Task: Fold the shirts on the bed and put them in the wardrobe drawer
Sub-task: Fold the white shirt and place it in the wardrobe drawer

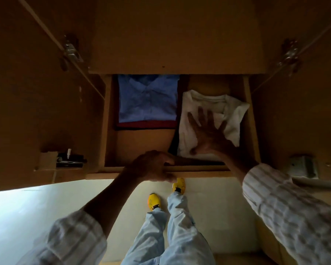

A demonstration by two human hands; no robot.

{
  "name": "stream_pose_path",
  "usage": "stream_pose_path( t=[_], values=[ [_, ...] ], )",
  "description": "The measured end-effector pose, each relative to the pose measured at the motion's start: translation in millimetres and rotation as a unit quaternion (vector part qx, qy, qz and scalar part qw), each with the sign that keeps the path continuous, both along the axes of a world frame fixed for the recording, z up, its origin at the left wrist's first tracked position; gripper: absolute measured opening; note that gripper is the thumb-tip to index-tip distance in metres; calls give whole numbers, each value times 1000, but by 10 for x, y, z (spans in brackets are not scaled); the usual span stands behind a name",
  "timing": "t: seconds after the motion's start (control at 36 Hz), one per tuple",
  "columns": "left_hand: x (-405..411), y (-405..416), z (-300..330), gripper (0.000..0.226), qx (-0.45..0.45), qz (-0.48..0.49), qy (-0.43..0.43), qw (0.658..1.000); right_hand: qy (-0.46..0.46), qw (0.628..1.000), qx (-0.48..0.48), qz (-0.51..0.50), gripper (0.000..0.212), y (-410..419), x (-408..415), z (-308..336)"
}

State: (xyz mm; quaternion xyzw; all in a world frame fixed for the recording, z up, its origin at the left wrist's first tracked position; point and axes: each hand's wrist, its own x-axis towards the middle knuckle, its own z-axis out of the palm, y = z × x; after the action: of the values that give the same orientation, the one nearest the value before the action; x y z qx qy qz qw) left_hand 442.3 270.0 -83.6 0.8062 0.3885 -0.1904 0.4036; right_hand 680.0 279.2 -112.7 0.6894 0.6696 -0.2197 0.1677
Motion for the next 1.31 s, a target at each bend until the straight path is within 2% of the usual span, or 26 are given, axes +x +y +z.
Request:
stream_pose_path(
  t=[0.06,0.17,0.31,0.5,0.75,0.94,1.06,1.14,1.22,1.31],
  values=[
    [174,10,-14,56,-13,-7,-13,1000,-29,999,-33,-18,137,-215,179,-43],
    [471,19,12,30,-20,-21,-31,999,-34,998,-42,-39,125,-424,296,-187],
    [535,96,0,43,-31,-58,-14,998,-3,999,-22,-50,130,-354,289,-319],
    [555,130,-14,44,-51,-56,-10,997,45,997,-39,-45,131,178,624,-282],
    [561,149,11,49,-62,-57,-8,996,35,997,-66,-29,131,957,806,-163],
    [456,65,59,56,-41,-89,11,995,29,997,-58,-30,132,994,833,-204],
    [371,80,97,48,2,-131,39,991,50,997,-28,-55,133,786,831,-186],
    [344,87,135,38,26,-144,61,987,59,995,-50,-66,132,635,814,-88],
    [327,68,161,32,37,-145,68,986,63,994,-48,-69,126,474,835,-30],
    [322,35,184,26,62,-151,63,985,79,992,-5,-100,102,371,837,2]
  ],
)
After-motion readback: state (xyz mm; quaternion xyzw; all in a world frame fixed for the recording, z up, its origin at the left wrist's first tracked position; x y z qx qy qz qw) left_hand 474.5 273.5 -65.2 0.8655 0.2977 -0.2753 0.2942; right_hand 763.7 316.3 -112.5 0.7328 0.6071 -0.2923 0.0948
